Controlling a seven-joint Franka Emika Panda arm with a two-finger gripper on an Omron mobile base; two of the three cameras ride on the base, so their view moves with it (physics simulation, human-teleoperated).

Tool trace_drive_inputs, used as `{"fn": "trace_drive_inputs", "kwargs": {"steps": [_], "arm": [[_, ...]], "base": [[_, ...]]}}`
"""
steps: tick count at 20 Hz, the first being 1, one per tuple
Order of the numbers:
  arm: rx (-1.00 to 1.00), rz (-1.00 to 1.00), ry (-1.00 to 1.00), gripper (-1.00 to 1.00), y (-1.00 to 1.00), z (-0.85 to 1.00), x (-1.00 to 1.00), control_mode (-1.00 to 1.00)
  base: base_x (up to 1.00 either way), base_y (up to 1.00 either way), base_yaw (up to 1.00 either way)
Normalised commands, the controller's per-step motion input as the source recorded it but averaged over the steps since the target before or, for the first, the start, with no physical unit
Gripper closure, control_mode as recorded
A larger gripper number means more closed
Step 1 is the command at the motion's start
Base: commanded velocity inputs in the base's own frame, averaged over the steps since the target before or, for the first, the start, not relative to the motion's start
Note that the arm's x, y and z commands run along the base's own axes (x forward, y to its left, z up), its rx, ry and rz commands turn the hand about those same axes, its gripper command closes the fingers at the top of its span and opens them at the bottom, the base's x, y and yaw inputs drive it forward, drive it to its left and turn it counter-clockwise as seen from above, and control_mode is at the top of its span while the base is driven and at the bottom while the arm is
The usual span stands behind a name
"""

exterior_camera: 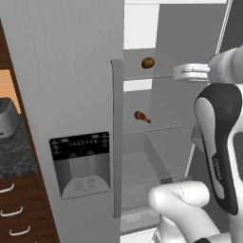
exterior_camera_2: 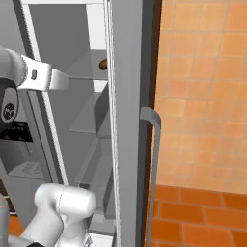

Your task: Place one mushroom and one chicken drumstick in each tupperware on the nearby counter, to pack two identical lunches.

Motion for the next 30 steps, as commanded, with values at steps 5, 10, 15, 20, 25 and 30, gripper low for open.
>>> {"fn": "trace_drive_inputs", "kwargs": {"steps": [5, 10, 15, 20, 25, 30], "arm": [[0.01, -0.01, -0.05, -1.0, -0.04, 0.0, 0.77, -1.0], [0.0, -0.05, 0.03, -1.0, -0.17, -0.15, 0.91, -1.0], [0.0, 0.0, 0.09, -1.0, -0.14, -0.2, 0.86, -1.0], [0.0, 0.0, 0.1, -1.0, -0.03, -0.09, 0.75, -1.0], [0.0, 0.0, 0.0, -1.0, 0.0, -0.09, 0.51, -1.0], [0.0, 0.0, 0.02, -1.0, 0.0, -0.19, 0.5, -1.0]], "base": [[0.0, 0.0, 0.0], [0.0, 0.0, 0.0], [0.0, 0.0, 0.0], [0.0, 0.0, 0.0], [0.0, 0.0, 0.0], [0.0, 0.0, 0.0]]}}
